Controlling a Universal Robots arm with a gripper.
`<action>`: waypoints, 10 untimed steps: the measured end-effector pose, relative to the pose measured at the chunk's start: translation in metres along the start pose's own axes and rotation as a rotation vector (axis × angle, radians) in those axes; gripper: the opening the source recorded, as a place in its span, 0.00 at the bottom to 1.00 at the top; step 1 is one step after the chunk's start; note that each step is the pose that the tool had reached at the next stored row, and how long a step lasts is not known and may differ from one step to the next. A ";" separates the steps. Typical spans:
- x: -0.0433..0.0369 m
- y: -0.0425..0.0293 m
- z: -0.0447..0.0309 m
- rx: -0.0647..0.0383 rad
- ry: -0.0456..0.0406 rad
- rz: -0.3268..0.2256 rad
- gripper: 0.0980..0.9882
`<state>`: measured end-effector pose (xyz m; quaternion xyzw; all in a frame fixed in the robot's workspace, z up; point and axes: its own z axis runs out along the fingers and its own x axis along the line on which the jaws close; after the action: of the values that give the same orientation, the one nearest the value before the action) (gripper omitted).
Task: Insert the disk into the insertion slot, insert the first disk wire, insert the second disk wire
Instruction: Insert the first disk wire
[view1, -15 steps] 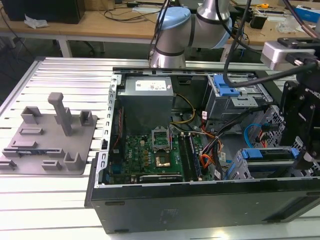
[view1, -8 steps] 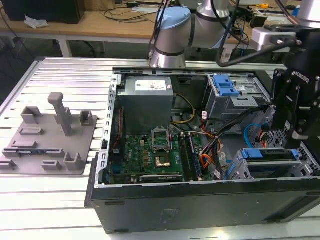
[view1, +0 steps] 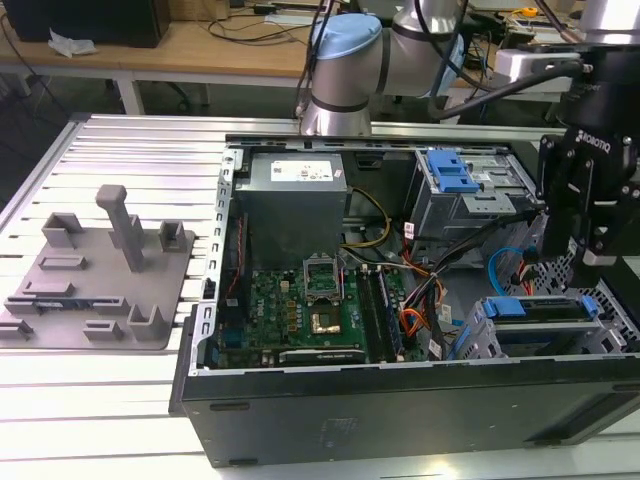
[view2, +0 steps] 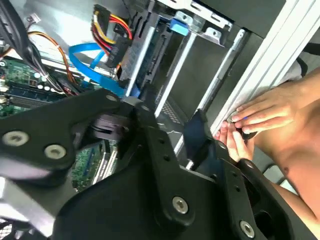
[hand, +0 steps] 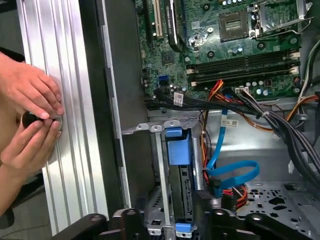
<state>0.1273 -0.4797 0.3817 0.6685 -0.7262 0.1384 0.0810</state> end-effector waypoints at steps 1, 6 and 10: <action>-0.0041 0.0003 -0.0012 0.002 0.0007 -0.005 0.37; -0.0178 -0.0036 -0.0044 0.006 -0.0004 -0.018 0.30; -0.0288 -0.0120 -0.0020 0.010 -0.0011 -0.031 0.30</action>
<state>0.1418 -0.4526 0.3760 0.6802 -0.7150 0.1405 0.0793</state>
